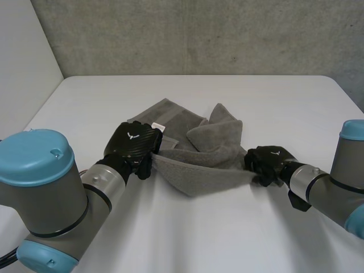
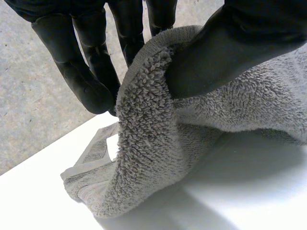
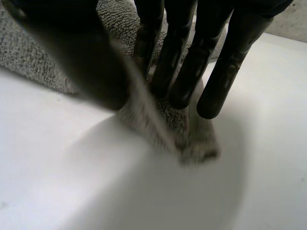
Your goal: Fold the towel.
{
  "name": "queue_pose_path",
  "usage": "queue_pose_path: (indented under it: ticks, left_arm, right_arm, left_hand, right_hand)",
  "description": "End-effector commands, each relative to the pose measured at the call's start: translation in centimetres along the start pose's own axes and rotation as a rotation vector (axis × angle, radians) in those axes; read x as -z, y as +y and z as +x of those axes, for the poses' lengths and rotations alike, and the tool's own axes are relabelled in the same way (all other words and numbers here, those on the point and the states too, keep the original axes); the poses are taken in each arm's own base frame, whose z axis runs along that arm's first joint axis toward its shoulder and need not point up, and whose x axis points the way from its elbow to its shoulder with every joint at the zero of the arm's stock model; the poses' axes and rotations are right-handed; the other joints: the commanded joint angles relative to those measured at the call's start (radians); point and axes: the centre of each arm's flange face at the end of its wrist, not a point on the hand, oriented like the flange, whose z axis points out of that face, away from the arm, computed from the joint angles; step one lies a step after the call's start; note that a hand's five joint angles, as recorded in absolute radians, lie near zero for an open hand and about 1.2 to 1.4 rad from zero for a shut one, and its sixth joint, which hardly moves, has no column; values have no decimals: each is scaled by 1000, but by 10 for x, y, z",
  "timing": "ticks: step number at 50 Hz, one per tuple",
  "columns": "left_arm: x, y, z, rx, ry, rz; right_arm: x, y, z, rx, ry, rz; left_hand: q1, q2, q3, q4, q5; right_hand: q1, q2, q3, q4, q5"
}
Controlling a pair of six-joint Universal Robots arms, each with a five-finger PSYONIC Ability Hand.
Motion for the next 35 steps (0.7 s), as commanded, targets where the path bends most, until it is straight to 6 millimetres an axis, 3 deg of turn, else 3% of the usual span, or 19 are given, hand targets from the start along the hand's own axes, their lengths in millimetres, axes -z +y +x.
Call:
queue_pose_path:
  ticks: [1,7,12,14,15,17,21,22,23,25,28,29,30,32,35]
  left_arm:
    - [0,-1,0,1,-1,3]
    - [2,-1,3,0,6,4]
    - [4,1,5,-1,12,-2]
    - [8,1,11,-2,30,-5]
    - [8,1,11,-2,30,-5]
    - [17,2,29,1,83,-9]
    - [30,5,51,10,153,-22]
    - [36,6,60,17,184,-31]
    - [36,6,60,17,184,-31]
    - [48,8,74,14,238,-57]
    - [57,8,84,-4,276,-81]
    - [57,8,84,-4,276,-81]
    - [58,7,85,-9,282,-89]
    - [57,5,83,-10,278,-89]
    - [45,-3,68,-2,226,-73]
  right_arm:
    - [-2,-5,5,-31,8,15]
    - [1,-12,6,-17,8,31]
    - [17,-42,14,18,46,119]
    - [33,-65,22,45,87,195]
    - [33,-66,22,45,87,195]
    - [48,-89,28,77,123,270]
    - [61,-106,40,92,167,324]
    - [65,-112,47,94,192,338]
    - [66,-113,48,94,192,338]
    - [66,-112,52,101,202,334]
    - [64,-108,55,138,209,313]
    - [64,-108,55,138,209,313]
    - [60,-103,56,158,214,294]
    - [56,-97,58,174,217,269]
    - [49,-87,60,196,212,221]
  left_hand:
    - [-84,-183,-204,-185,-353]
    - [-84,-183,-204,-185,-353]
    - [-84,-183,-204,-185,-353]
    - [-84,-183,-204,-185,-353]
    - [-84,-183,-204,-185,-353]
    - [-84,-183,-204,-185,-353]
    - [-84,-183,-204,-185,-353]
    - [-171,-270,-291,-272,-440]
    - [-172,-271,-292,-273,-441]
    - [-473,-572,-593,-574,-742]
    - [-626,-725,-746,-727,-895]
    - [-627,-726,-747,-728,-896]
    - [-786,-886,-907,-888,-1056]
    - [-904,-1004,-1025,-1006,-1174]
    - [-1145,-1245,-1265,-1246,-1415]
  right_hand:
    - [217,214,224,220,216]
    - [217,214,224,220,216]
    - [217,214,224,220,216]
    - [217,214,224,220,216]
    - [217,214,224,220,216]
    - [217,214,224,220,216]
    - [217,214,224,220,216]
    - [217,214,224,220,216]
    - [217,214,224,220,216]
    - [217,214,224,220,216]
    - [217,214,224,220,216]
    - [217,214,224,220,216]
    - [217,214,224,220,216]
    - [217,214,224,220,216]
    - [217,214,224,220,216]
